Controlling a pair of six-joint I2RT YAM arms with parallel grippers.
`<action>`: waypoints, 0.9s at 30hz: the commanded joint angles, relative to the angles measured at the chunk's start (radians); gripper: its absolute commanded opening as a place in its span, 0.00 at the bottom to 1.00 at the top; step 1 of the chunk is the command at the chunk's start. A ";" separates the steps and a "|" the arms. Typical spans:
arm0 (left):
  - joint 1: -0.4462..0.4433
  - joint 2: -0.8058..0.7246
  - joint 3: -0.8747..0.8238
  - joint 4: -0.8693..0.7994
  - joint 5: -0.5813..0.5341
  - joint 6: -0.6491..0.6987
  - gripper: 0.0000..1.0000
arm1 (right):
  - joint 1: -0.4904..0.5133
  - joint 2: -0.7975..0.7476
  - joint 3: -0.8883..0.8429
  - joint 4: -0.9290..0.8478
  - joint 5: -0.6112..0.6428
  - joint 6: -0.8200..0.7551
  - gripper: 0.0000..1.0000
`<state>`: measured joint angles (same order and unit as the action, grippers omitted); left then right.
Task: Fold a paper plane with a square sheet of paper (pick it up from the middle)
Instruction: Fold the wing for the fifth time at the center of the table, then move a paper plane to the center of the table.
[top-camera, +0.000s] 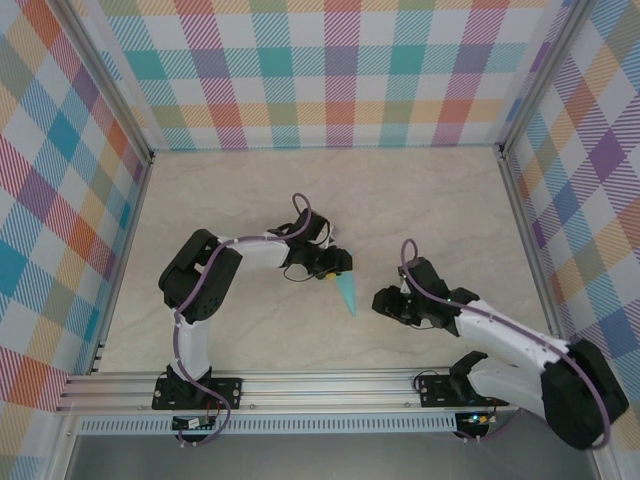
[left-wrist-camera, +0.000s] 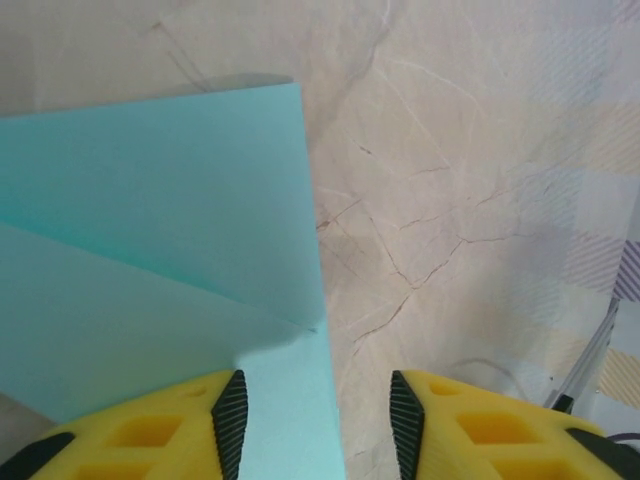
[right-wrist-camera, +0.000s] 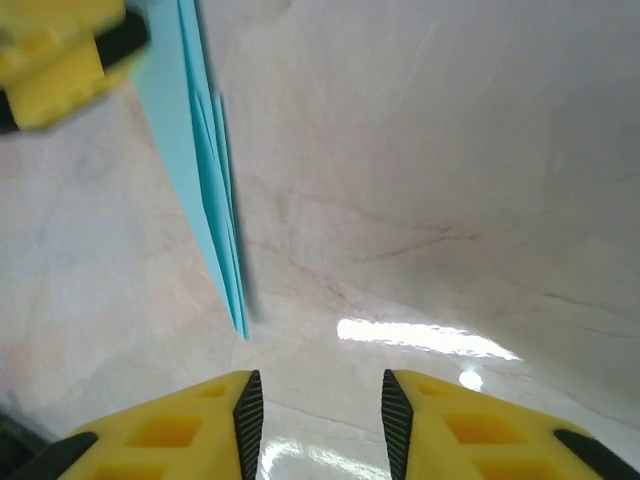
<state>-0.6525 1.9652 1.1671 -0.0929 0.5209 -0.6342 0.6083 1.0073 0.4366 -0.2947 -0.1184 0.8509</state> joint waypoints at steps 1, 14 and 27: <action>-0.019 -0.103 0.079 -0.134 -0.094 0.036 0.51 | 0.000 -0.114 0.013 -0.116 0.187 0.009 0.49; -0.169 -0.208 0.194 -0.605 -0.677 -0.082 0.61 | -0.081 -0.035 -0.001 0.002 0.073 0.000 0.68; -0.217 -0.124 0.225 -0.593 -0.659 -0.171 0.64 | -0.222 0.160 0.017 0.187 -0.209 -0.055 0.74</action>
<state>-0.8570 1.8019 1.3590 -0.6525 -0.1322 -0.7719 0.3912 1.1439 0.4316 -0.1749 -0.2302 0.8391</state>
